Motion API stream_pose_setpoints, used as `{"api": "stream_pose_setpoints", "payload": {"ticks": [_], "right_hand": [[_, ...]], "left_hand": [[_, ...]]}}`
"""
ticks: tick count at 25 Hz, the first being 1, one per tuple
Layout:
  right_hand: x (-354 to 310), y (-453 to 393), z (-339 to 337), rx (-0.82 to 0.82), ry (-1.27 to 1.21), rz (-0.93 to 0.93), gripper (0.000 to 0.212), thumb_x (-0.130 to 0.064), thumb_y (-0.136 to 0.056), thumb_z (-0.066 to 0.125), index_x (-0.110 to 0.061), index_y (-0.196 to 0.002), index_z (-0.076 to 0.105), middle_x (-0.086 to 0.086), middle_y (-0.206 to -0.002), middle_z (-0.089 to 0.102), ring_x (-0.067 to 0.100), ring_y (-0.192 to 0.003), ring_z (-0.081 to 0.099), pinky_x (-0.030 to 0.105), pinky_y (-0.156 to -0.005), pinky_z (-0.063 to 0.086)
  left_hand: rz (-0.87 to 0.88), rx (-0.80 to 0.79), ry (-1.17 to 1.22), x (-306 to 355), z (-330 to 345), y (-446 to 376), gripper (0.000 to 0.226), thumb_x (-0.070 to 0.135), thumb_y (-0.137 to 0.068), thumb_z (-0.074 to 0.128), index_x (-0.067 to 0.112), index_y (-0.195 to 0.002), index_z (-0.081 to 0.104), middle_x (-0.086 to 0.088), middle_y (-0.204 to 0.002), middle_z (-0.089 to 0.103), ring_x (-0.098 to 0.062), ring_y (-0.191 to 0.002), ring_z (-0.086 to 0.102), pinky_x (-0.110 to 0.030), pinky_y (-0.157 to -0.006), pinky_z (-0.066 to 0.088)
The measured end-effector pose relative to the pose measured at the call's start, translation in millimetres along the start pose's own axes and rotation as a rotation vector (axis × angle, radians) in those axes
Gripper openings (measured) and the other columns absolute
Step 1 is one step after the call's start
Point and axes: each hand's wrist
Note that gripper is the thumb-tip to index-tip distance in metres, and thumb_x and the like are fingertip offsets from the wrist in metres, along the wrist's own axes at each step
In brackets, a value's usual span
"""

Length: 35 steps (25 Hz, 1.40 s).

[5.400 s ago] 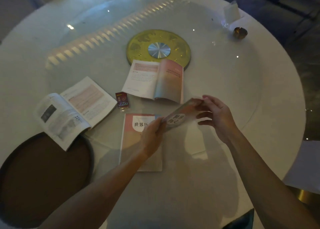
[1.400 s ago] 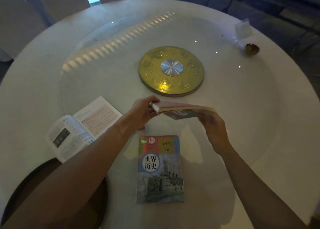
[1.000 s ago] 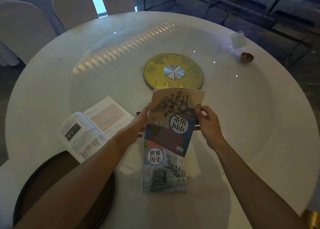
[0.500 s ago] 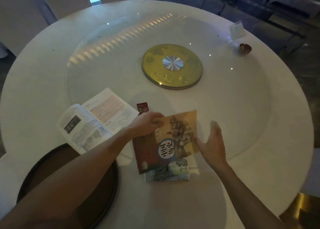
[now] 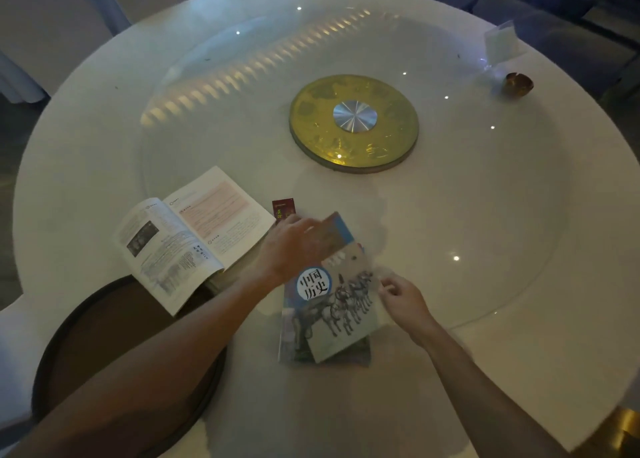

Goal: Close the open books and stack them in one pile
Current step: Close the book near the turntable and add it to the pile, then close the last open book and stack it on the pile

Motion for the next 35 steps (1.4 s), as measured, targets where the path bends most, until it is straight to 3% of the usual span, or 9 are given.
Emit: {"api": "stream_pose_setpoints", "payload": {"ticks": [4, 6, 8, 10, 14, 17, 23, 27, 35], "right_hand": [[36, 8, 23, -0.027, -0.12, 0.203, 0.013, -0.016, -0.097, 0.059, -0.01, -0.095, 0.069, 0.013, -0.1, 0.075, 0.021, -0.084, 0.072, 0.039, -0.068, 0.059], [42, 14, 32, -0.076, -0.06, 0.215, 0.013, -0.021, -0.095, 0.059, -0.015, -0.087, 0.068, 0.008, -0.096, 0.076, 0.017, -0.081, 0.072, 0.035, -0.062, 0.058], [44, 17, 38, -0.13, 0.183, 0.13, 0.019, -0.027, -0.093, 0.059, -0.017, -0.077, 0.064, 0.004, -0.083, 0.073, 0.021, -0.074, 0.071, 0.038, -0.062, 0.056], [44, 17, 41, -0.112, 0.376, 0.05, 0.027, -0.034, -0.094, 0.057, -0.017, -0.073, 0.061, 0.003, -0.075, 0.069, 0.026, -0.073, 0.068, 0.04, -0.063, 0.052], [36, 9, 39, 0.005, 0.29, -0.018, 0.025, -0.031, -0.099, 0.058, -0.011, -0.106, 0.07, 0.009, -0.095, 0.074, 0.032, -0.091, 0.07, 0.035, -0.067, 0.047], [35, 8, 47, -0.026, 0.279, -0.071, 0.014, -0.024, -0.098, 0.059, -0.014, -0.09, 0.064, 0.006, -0.086, 0.068, 0.029, -0.083, 0.065, 0.038, -0.069, 0.05], [32, 4, 55, 0.019, 0.413, -0.082, 0.023, -0.023, -0.098, 0.055, -0.008, -0.11, 0.065, 0.015, -0.105, 0.067, 0.033, -0.098, 0.063, 0.04, -0.079, 0.052], [-24, -15, 71, 0.167, 0.445, -0.255, 0.046, -0.025, -0.098, 0.06, -0.004, -0.138, 0.056, 0.016, -0.125, 0.06, 0.033, -0.117, 0.057, 0.041, -0.092, 0.05], [-189, -88, 157, -0.1, 0.383, -0.483, 0.045, -0.026, -0.096, 0.065, -0.008, -0.137, 0.06, 0.012, -0.131, 0.066, 0.022, -0.11, 0.064, 0.037, -0.095, 0.051]], "left_hand": [[-0.627, 0.004, 0.25, -39, 45, 46, 0.047, 0.031, -0.092, 0.066, 0.015, -0.134, 0.056, -0.008, -0.124, 0.064, -0.021, -0.105, 0.063, -0.039, -0.088, 0.055], [-0.758, -0.054, 0.323, -50, 68, 68, 0.047, 0.028, -0.093, 0.065, 0.013, -0.136, 0.053, -0.01, -0.127, 0.063, -0.022, -0.106, 0.064, -0.039, -0.085, 0.058], [-0.719, -0.054, 0.391, -49, 82, 83, 0.031, 0.023, -0.092, 0.067, 0.021, -0.121, 0.059, -0.006, -0.117, 0.068, -0.016, -0.094, 0.068, -0.033, -0.073, 0.063], [-0.633, -0.027, 0.303, -46, 88, 89, 0.03, 0.02, -0.089, 0.069, 0.022, -0.118, 0.061, -0.004, -0.112, 0.069, -0.016, -0.097, 0.067, -0.033, -0.077, 0.062], [-0.624, 0.023, 0.083, -37, 96, 95, 0.031, 0.024, -0.09, 0.067, 0.015, -0.118, 0.06, -0.007, -0.109, 0.055, -0.022, -0.101, 0.059, -0.034, -0.086, 0.054], [-0.639, 0.04, 0.045, -34, 100, 101, 0.029, 0.027, -0.09, 0.067, 0.014, -0.114, 0.059, -0.008, -0.11, 0.056, -0.022, -0.099, 0.059, -0.033, -0.084, 0.054], [-0.646, 0.064, 0.149, -43, 87, 102, 0.042, 0.032, -0.091, 0.067, 0.017, -0.13, 0.061, -0.008, -0.115, 0.059, -0.018, -0.097, 0.061, -0.033, -0.078, 0.058], [-0.629, 0.279, 0.252, -74, 36, 97, 0.044, 0.041, -0.094, 0.062, 0.017, -0.13, 0.062, -0.002, -0.108, 0.067, -0.008, -0.087, 0.064, -0.027, -0.072, 0.057], [-0.896, 0.448, 0.258, -173, -75, 70, 0.071, 0.039, -0.086, 0.069, 0.011, -0.145, 0.041, -0.016, -0.137, 0.045, -0.032, -0.117, 0.054, -0.049, -0.095, 0.053]]}}
Point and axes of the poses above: each hand's wrist, its own y-axis away from the middle knuckle, its own z-axis out of the palm, x = y × z
